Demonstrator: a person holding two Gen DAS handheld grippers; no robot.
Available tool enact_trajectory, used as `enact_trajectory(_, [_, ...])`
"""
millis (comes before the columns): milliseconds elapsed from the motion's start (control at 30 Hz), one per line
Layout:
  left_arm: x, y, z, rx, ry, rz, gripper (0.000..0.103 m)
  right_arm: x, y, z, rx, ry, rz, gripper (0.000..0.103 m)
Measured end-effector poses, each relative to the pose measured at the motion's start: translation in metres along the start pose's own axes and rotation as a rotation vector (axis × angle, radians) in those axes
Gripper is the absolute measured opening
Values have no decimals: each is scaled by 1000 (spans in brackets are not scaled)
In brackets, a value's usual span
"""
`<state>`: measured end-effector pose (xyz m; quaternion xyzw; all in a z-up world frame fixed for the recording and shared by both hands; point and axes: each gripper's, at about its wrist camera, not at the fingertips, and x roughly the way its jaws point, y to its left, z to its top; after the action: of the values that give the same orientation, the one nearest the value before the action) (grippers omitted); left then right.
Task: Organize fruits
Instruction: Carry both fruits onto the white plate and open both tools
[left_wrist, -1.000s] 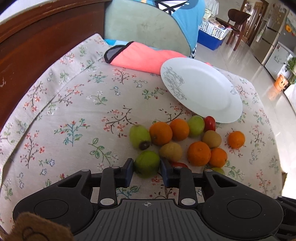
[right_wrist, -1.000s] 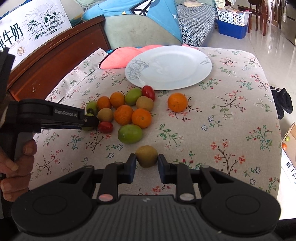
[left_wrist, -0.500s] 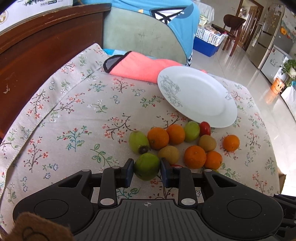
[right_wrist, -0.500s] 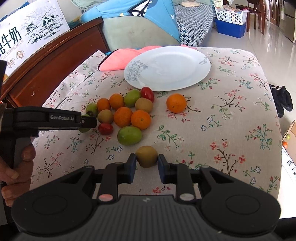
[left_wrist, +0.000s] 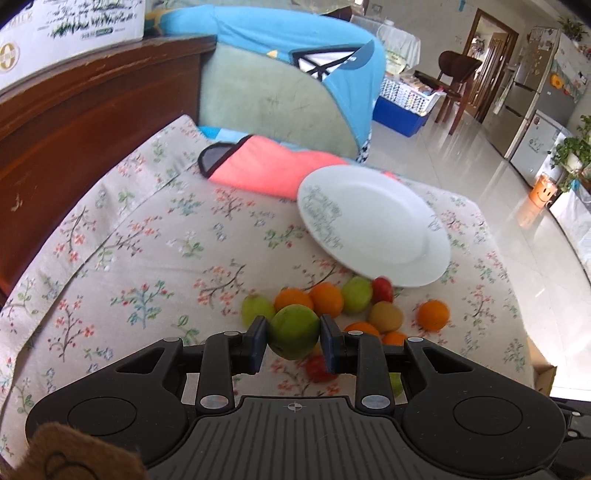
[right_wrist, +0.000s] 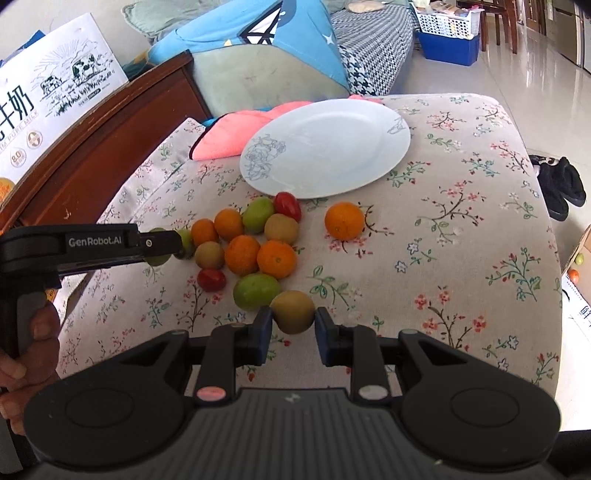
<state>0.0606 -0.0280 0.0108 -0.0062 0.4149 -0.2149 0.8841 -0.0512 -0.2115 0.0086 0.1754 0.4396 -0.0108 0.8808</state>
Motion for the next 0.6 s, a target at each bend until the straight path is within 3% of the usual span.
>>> enact_trajectory(233, [4, -11, 19, -20, -28, -29, 28, 3, -8, 35, 12, -14, 28, 25])
enact_trajectory(600, [36, -29, 46, -42, 3, -65, 28, 33, -30, 83, 83, 13, 43, 25])
